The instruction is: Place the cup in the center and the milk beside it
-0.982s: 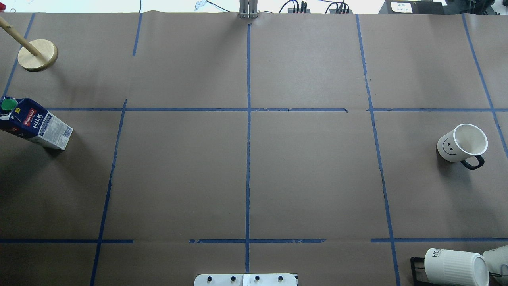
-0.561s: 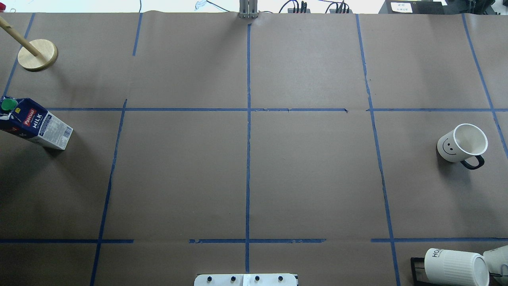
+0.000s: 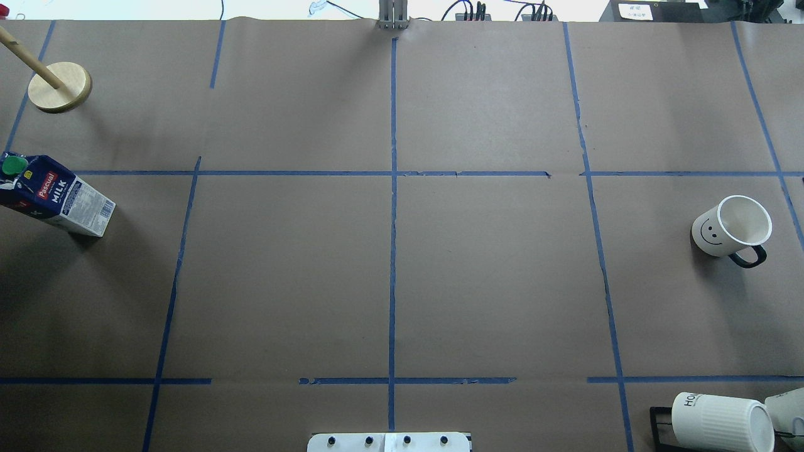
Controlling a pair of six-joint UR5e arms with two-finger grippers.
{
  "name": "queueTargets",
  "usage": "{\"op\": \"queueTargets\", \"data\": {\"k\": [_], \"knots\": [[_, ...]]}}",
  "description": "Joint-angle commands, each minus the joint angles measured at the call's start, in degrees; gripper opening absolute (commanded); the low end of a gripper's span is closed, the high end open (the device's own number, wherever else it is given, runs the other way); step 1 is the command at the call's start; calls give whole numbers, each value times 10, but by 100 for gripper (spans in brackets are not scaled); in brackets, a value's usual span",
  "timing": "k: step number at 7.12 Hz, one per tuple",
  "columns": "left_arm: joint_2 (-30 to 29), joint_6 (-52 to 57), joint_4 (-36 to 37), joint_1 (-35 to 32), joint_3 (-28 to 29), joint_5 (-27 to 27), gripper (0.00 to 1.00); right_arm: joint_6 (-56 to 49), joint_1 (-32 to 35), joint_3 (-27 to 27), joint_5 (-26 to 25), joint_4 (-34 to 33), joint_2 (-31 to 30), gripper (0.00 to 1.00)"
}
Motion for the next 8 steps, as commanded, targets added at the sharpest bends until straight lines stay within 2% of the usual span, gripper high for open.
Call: {"op": "queueTargets", "data": {"k": [1, 6, 7, 8], "knots": [[0, -1, 0, 0, -3, 0, 100, 137, -69, -68, -4, 167, 5, 98], [-3, -29, -1, 1, -10, 0, 100, 140, -110, -105, -49, 172, 7, 98], [-4, -31, -1, 1, -12, 0, 100, 139, -118, -121, -64, 173, 18, 96], [-4, -48, -1, 1, -20, 0, 100, 142, -119, -127, -64, 175, 18, 74]]}}
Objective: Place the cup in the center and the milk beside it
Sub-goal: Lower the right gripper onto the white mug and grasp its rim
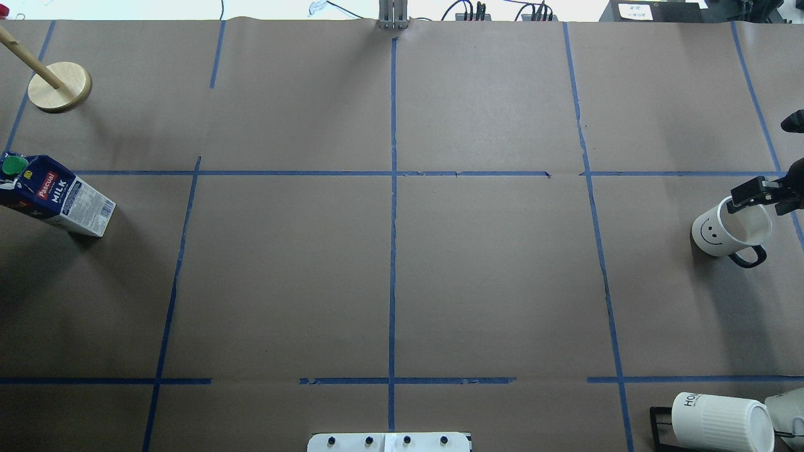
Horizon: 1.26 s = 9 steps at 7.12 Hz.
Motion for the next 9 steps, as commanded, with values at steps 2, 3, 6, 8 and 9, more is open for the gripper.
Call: {"op": "queueTargets", "data": {"k": [2, 3, 6, 8, 9], "knots": [[0, -16, 0, 0, -6, 0, 100, -2, -5, -12, -6, 2, 3, 3], [0, -18, 0, 0, -9, 0, 100, -4, -5, -8, -4, 3, 3, 0], [2, -25, 0, -1, -19, -16, 100, 85, -13, 87, 63, 17, 10, 0], [4, -25, 1, -1, -22, -18, 100, 292, -99, 124, 54, 10, 116, 0], [5, -25, 1, -1, -23, -18, 100, 381, -147, 120, 34, 0, 179, 0]]}}
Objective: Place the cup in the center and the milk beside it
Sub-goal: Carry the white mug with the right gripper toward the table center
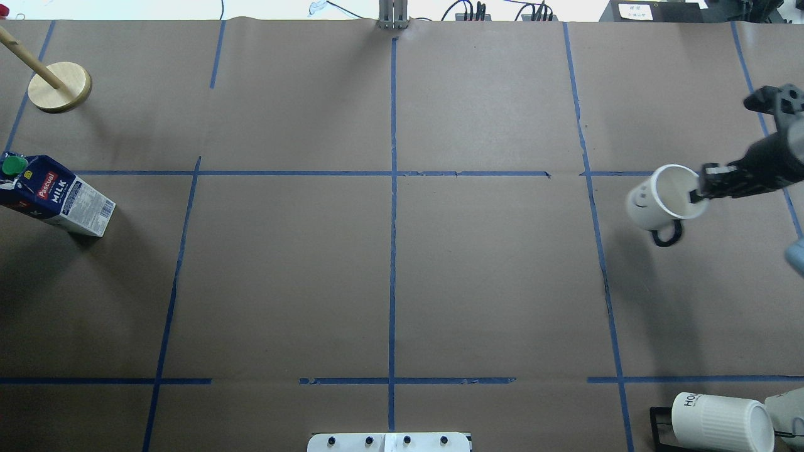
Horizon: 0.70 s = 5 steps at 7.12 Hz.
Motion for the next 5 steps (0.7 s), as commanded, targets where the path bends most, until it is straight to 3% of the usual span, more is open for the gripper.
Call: {"op": "queueTargets", "data": {"k": [1, 2, 5], "knots": [[2, 0, 0, 0, -2, -1, 100, 177, -98, -16, -69, -70, 162, 0], [3, 1, 0, 1, 2, -1, 100, 182, -125, -32, -105, -149, 225, 0], [4, 1, 0, 1, 3, -1, 100, 216, -164, -136, -158, -157, 332, 0]]}}
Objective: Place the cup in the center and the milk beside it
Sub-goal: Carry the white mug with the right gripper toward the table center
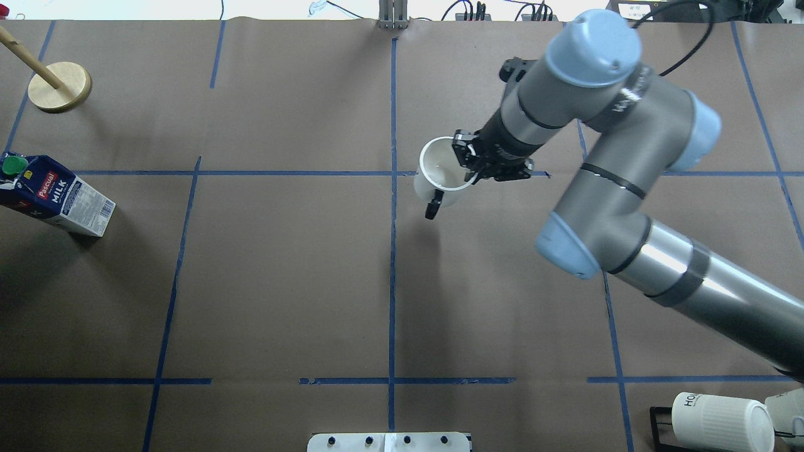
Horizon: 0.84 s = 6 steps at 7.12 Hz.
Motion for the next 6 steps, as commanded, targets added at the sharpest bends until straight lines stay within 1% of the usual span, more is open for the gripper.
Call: {"op": "queueTargets", "data": {"k": [1, 2, 3, 4, 5, 6], "knots": [[1, 0, 0, 0, 0, 0, 100, 28, -36, -78, -48, 3, 74, 0], [1, -1, 0, 1, 0, 0, 100, 43, -52, -96, -63, 35, 77, 0], [1, -2, 0, 1, 0, 0, 100, 61, -60, -115, -80, 54, 82, 0], [9, -2, 0, 1, -5, 0, 100, 63, -64, -125, -81, 54, 91, 1], [9, -2, 0, 1, -5, -1, 100, 63, -71, -132, -82, 54, 90, 6], [9, -2, 0, 1, -5, 0, 100, 60, -75, -141, -88, 55, 92, 37]]}}
